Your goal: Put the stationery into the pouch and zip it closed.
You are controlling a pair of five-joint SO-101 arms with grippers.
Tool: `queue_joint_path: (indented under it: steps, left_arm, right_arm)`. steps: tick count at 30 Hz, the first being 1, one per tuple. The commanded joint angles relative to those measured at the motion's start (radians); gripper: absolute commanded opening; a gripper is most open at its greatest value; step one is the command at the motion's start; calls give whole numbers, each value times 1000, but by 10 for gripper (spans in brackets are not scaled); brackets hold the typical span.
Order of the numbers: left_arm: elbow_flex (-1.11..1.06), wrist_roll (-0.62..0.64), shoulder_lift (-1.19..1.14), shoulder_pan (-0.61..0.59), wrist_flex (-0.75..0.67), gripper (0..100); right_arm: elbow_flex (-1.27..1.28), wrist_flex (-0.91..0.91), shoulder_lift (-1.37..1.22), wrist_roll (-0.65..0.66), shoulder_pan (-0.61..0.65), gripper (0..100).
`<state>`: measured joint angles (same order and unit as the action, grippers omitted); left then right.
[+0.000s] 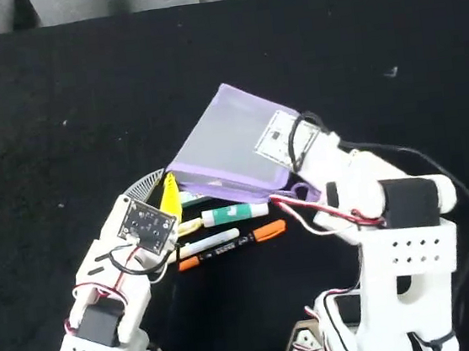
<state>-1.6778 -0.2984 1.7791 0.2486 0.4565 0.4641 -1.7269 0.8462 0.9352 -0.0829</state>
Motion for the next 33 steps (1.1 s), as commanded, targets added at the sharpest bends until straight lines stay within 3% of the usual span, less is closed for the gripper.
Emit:
queue_joint_path:
  steps: [1, 24, 33]
  left_arm:
    - [-19, -11, 14, -45, -28, 29]
    - [-21, -9, 14, -54, -28, 29]
    - [-13, -5, 14, -8, -28, 28]
  right_arm:
    - [-102, -34, 30, 12, -89, 11]
    - [-180, -34, 30, -8, -97, 11]
    - [-180, -32, 30, -130, 63, 11]
